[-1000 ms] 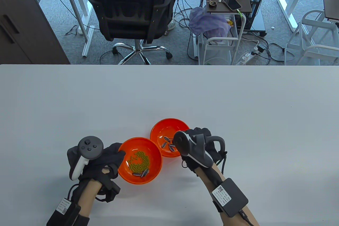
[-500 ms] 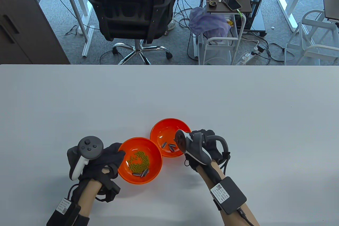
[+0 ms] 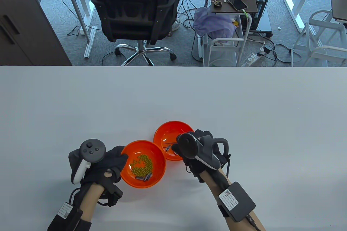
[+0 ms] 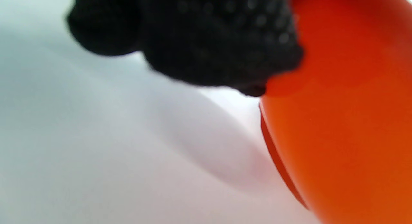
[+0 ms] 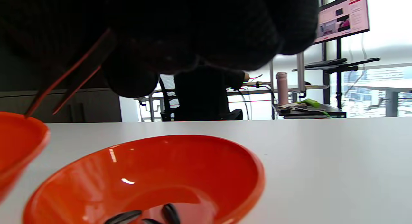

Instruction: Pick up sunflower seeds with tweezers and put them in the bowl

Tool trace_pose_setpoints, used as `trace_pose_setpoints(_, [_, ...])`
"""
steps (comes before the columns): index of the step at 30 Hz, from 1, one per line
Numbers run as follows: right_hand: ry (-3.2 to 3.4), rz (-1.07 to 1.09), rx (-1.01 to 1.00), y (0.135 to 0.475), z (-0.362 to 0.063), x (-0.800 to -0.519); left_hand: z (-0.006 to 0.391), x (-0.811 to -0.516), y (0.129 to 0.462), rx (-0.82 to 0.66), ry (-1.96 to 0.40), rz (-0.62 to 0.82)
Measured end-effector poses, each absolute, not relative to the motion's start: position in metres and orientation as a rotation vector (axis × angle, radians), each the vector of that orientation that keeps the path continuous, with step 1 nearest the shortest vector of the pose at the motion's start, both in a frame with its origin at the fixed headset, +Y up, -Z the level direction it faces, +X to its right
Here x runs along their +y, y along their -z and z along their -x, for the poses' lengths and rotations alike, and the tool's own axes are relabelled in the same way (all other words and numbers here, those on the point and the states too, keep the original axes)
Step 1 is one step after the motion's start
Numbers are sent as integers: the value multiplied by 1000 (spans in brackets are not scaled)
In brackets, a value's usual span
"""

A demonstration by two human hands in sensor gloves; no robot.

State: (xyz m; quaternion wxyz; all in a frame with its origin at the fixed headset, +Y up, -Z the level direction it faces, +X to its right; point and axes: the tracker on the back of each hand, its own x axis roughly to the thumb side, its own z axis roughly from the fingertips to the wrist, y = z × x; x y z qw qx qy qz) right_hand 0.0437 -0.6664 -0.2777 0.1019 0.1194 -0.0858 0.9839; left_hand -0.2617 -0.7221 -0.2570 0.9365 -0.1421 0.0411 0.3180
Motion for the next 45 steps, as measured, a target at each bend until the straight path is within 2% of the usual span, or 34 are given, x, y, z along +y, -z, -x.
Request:
trace_pose_setpoints(4, [-2870,-641,-198,265,-22,-663,262,-722,257,84,-650,292])
trace_pose_setpoints(11, [-2898,-889,-111,248,4,-667,262,-722,257,83,-651,292])
trace_pose_setpoints(17, [-2950,-973,-92,241,17,-675,262,-722,257,81,-652,294])
trace_pose_setpoints(28, [-2955,-1001,-175,236,26,-685,262,-723,257,75,-651,295])
trace_pose_setpoints(34, [-2929,-894,-276,240,17,-677,262,-723,257,78,-653,296])
trace_pose_setpoints(41, [-2917,-526,-475,254,-15,-657,262,-723,257,81,-650,299])
trace_pose_setpoints(45, [-2918,-302,-509,264,-34,-654,262,-724,257,83,-649,299])
